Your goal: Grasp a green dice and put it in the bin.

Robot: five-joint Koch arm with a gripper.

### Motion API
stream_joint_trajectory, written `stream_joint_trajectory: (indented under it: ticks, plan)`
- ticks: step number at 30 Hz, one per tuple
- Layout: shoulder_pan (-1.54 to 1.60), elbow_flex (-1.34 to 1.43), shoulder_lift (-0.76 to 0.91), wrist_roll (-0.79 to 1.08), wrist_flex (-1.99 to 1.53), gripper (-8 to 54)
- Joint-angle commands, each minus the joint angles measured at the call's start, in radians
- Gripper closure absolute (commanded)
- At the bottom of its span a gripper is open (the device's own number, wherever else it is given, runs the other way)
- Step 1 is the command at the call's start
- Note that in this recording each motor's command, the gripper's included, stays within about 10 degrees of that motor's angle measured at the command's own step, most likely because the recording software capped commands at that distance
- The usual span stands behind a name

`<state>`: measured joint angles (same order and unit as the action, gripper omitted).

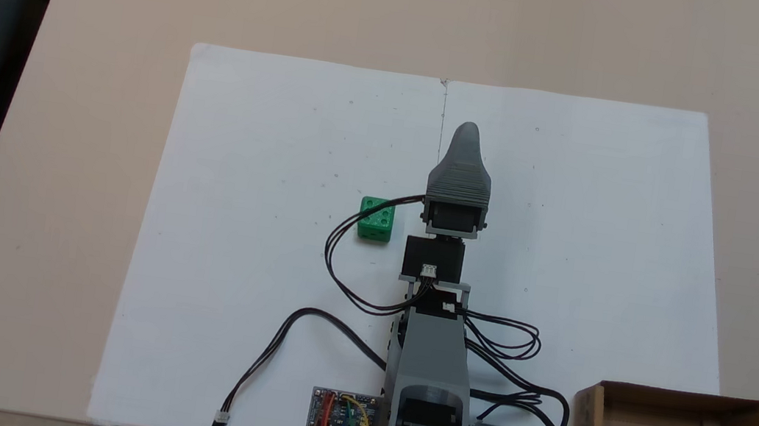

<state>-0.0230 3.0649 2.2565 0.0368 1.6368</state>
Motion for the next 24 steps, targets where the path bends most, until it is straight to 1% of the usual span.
stream_joint_trajectory:
  ticks: [1, 3, 24]
  plan:
    - [0.002, 0.066, 0.11, 0.064, -0.175, 2.2]
    - [0.002, 0.066, 0.11, 0.064, -0.23, 2.2]
    - [0.003, 0.066, 0.11, 0.063, -0.227, 2.2]
